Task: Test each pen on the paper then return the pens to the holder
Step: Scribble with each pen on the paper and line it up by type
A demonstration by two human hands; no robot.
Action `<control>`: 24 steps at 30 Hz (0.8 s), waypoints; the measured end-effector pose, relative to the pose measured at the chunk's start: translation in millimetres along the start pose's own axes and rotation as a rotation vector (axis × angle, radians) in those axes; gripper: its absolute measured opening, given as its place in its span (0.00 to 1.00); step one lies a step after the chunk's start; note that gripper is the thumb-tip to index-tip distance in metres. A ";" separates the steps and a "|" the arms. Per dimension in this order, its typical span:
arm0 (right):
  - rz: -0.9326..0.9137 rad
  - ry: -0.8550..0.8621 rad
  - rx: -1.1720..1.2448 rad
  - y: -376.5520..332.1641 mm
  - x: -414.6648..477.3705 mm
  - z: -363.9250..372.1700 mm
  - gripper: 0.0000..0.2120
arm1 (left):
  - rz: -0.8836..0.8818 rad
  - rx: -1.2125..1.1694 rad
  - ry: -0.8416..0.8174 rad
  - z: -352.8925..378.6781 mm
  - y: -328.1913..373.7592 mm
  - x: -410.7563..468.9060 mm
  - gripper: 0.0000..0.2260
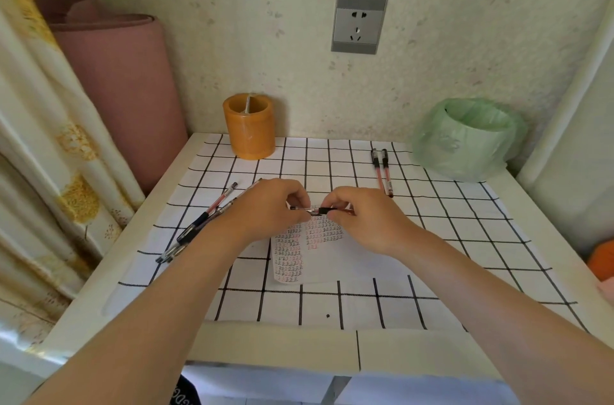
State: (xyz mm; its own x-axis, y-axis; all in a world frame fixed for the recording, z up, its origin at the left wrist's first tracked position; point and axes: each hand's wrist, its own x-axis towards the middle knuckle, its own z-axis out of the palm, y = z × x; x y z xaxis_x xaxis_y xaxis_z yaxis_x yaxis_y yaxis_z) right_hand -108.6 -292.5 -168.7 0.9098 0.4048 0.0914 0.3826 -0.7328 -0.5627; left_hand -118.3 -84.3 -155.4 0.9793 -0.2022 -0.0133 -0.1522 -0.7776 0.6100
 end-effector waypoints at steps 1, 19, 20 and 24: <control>-0.018 0.001 -0.015 -0.8 -0.2 0.6 0.07 | -0.009 -0.068 -0.008 2.0 1.4 0.2 0.05; -0.166 0.211 -0.430 -8.6 -5.2 0.0 0.32 | -0.208 -0.553 -0.184 7.8 30.3 -10.0 0.09; -0.162 0.219 -0.426 -9.0 -5.0 -0.1 0.32 | -0.205 -0.568 -0.191 6.8 29.9 -10.3 0.09; -0.166 0.257 -0.408 -11.4 -4.9 0.2 0.32 | -0.212 -0.599 -0.207 1.7 29.3 -9.8 0.08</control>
State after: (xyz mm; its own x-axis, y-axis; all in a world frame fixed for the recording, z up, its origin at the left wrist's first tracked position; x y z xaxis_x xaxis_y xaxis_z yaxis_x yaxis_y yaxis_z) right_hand -117.5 -286.0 -162.9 0.8218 0.4242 0.3803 0.5105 -0.8446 -0.1611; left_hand -132.6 -106.1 -138.8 0.9248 -0.2377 -0.2971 0.2001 -0.3604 0.9111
